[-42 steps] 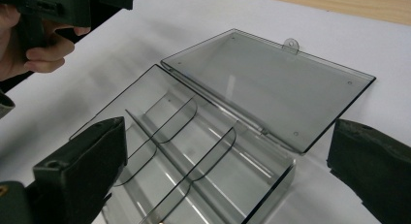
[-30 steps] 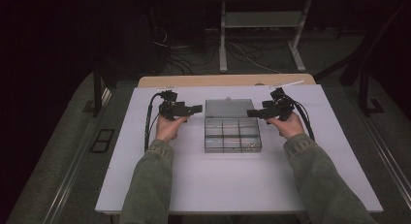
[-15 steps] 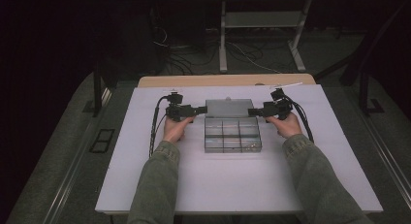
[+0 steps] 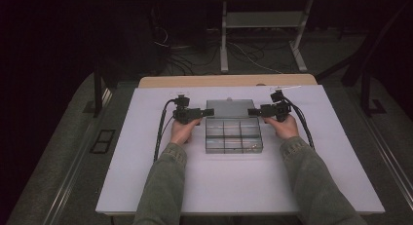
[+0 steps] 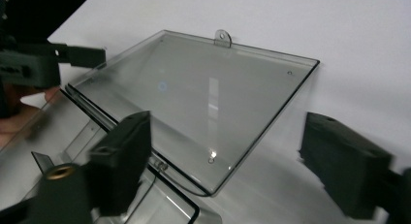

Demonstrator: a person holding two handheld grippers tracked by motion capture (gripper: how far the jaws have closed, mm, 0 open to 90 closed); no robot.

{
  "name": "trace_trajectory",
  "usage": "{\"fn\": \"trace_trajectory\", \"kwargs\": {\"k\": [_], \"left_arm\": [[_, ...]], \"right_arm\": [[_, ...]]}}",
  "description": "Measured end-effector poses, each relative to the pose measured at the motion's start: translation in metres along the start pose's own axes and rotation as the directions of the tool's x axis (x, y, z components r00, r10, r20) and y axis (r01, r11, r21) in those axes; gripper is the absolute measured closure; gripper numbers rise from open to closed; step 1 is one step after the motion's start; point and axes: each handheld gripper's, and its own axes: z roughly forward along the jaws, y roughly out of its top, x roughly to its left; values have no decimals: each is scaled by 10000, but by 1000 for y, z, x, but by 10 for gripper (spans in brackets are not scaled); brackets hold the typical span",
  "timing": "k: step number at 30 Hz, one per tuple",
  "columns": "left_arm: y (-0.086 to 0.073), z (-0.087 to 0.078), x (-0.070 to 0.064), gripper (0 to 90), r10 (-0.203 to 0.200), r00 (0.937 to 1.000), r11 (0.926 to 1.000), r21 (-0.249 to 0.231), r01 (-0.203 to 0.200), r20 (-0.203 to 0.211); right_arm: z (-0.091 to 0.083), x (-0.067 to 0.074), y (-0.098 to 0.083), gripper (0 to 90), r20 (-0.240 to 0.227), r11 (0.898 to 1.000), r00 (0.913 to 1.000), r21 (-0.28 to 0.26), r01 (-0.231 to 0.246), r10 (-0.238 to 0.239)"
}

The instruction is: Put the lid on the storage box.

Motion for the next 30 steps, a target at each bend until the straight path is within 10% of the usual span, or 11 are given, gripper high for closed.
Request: {"fn": "trace_trajectory", "kwargs": {"k": [13,30], "left_arm": [[-4,9,2,341,-520,9985,9986,141,518,160],[-3,8,3,529,-839,9958,9965,98,836,376]], "right_arm": [[10,-2,-4,417,-7,9979,9981,185,-621,621],[9,-2,-4,446,39,9972,9972,82,-742,742]]}}
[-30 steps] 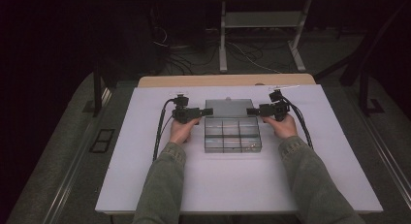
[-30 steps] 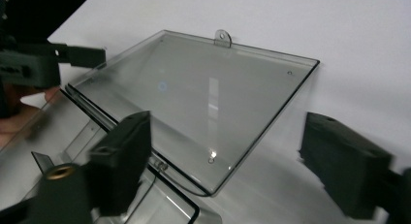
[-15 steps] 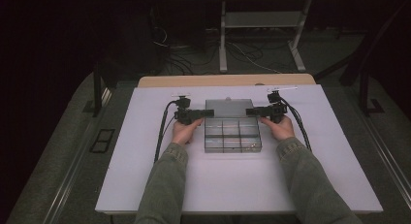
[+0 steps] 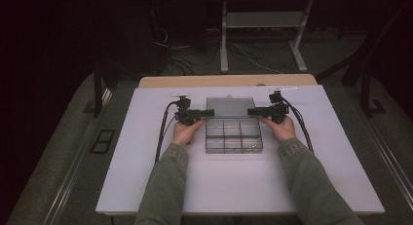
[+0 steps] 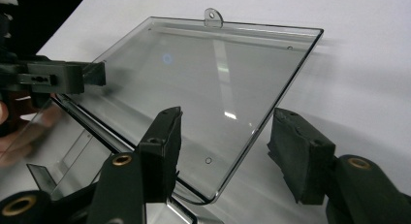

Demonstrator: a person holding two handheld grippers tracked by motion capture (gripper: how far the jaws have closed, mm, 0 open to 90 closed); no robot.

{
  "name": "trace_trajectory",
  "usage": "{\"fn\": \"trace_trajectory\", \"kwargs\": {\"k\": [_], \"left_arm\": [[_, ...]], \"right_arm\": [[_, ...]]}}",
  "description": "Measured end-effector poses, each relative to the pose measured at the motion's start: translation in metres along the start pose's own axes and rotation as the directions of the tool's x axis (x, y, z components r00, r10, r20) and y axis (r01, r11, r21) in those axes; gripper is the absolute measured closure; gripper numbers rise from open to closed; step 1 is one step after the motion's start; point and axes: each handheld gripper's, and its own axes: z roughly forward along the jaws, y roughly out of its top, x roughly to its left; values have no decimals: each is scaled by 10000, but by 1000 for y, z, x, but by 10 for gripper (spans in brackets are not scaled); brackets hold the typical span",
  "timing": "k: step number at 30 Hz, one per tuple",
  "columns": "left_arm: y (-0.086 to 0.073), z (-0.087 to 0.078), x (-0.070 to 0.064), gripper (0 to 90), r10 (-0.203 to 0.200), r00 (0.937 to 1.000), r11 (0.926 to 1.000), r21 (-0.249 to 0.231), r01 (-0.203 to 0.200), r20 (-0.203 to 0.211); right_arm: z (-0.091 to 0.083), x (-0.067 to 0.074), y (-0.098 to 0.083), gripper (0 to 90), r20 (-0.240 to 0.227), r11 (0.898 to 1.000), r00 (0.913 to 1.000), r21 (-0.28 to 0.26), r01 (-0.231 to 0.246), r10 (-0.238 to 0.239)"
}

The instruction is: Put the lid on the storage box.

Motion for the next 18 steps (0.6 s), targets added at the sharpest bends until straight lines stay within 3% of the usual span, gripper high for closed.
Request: {"fn": "trace_trajectory", "kwargs": {"k": [9,18], "left_arm": [[2,-2,-6,580,337,9993,9994,-113,-338,-131],[5,-9,-13,654,816,9960,9962,-286,-826,-371]], "right_arm": [[-7,1,2,531,68,9990,9990,-20,450,-450],[-10,4,3,570,-130,9987,9986,-48,509,-510]]}}
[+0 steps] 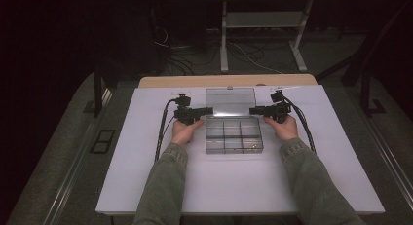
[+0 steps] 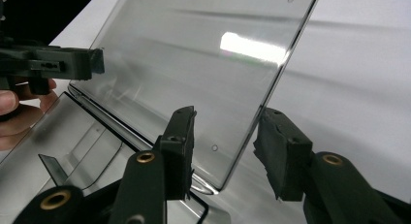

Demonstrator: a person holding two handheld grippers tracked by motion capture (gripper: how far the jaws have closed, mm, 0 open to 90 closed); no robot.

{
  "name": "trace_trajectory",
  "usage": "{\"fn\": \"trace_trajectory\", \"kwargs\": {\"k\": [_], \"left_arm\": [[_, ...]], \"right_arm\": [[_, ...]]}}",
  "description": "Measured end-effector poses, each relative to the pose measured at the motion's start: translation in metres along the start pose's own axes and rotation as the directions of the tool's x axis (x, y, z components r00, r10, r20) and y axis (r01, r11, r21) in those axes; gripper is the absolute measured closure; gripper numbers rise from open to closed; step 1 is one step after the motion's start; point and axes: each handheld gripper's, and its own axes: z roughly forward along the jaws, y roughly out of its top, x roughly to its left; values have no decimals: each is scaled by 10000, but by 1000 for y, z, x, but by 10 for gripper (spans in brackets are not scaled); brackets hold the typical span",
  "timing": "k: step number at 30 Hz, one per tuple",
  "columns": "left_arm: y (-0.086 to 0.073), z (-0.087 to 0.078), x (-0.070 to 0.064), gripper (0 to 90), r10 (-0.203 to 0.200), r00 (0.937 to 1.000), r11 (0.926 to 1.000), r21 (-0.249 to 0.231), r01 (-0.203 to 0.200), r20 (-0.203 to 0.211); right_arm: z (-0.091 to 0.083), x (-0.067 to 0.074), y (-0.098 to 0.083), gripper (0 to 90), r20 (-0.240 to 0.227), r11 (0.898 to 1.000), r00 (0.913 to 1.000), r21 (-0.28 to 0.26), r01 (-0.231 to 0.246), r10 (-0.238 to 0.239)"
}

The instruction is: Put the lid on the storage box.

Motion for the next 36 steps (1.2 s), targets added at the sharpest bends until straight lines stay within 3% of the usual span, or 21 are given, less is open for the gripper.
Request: {"fn": "trace_trajectory", "kwargs": {"k": [4,17,23,36], "left_arm": [[1,-3,-3,687,264,9996,9996,-99,-265,-97],[0,-14,-12,795,1060,9943,9924,-618,-1067,-145],[-1,-15,-14,795,1137,9931,9911,-669,-1155,-304],[0,-13,-13,722,1217,9925,9900,-713,-1220,-81]], "right_arm": [[0,5,0,573,107,9996,9995,-71,287,-286],[-8,10,0,681,-135,9982,9983,-165,570,-572],[-10,11,0,694,-104,9966,9966,-112,811,-812],[-10,9,0,700,-77,9945,9946,-113,1037,-1038]]}}
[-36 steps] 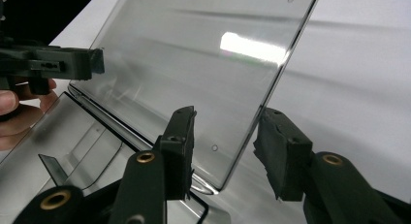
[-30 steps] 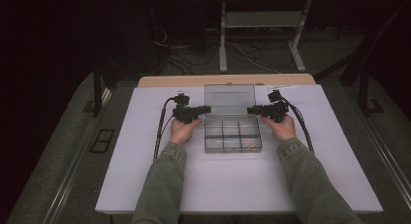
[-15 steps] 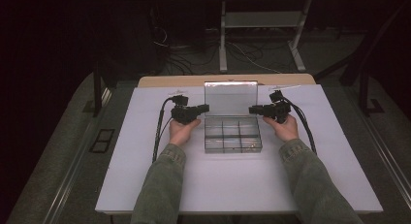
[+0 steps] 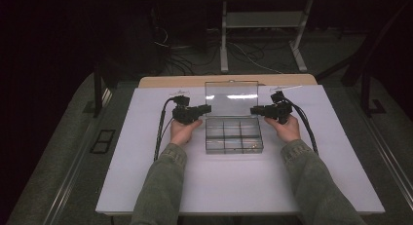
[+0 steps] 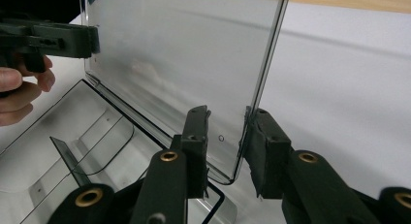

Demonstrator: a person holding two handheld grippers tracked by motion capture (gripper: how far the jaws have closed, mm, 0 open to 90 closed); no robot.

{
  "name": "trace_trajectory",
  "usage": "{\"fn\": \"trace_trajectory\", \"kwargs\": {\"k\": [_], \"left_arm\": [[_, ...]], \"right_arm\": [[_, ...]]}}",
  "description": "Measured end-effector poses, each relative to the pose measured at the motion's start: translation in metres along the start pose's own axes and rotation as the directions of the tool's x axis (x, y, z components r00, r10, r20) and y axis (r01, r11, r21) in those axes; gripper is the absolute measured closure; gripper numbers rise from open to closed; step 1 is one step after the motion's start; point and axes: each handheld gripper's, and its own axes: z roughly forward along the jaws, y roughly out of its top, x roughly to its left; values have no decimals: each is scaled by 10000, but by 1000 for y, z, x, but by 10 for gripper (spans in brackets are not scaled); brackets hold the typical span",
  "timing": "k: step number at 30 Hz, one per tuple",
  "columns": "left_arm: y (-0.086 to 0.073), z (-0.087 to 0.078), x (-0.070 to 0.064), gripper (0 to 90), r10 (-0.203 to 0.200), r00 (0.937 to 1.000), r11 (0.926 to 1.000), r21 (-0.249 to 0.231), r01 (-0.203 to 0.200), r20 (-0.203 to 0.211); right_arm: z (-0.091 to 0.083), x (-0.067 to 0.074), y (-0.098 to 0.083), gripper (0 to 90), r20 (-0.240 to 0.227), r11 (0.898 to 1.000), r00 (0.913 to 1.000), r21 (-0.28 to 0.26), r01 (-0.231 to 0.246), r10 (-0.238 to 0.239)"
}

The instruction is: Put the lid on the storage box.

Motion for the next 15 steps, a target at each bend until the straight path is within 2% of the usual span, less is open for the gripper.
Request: {"fn": "trace_trajectory", "kwargs": {"k": [2,5,9,15], "left_arm": [[1,0,2,703,-73,9999,9998,-171,75,80],[4,3,5,695,-410,9990,9987,-294,414,149],[11,6,7,687,-505,9984,9978,-419,516,262],[16,13,8,693,-1050,9922,9889,-983,1113,666]], "right_arm": [[0,0,0,700,0,10000,10000,1,-12,12],[0,0,0,700,20,10000,10000,13,59,-59],[0,1,0,701,54,10000,10000,-4,74,-74],[0,1,0,700,4,10000,10000,-28,87,-87]]}}
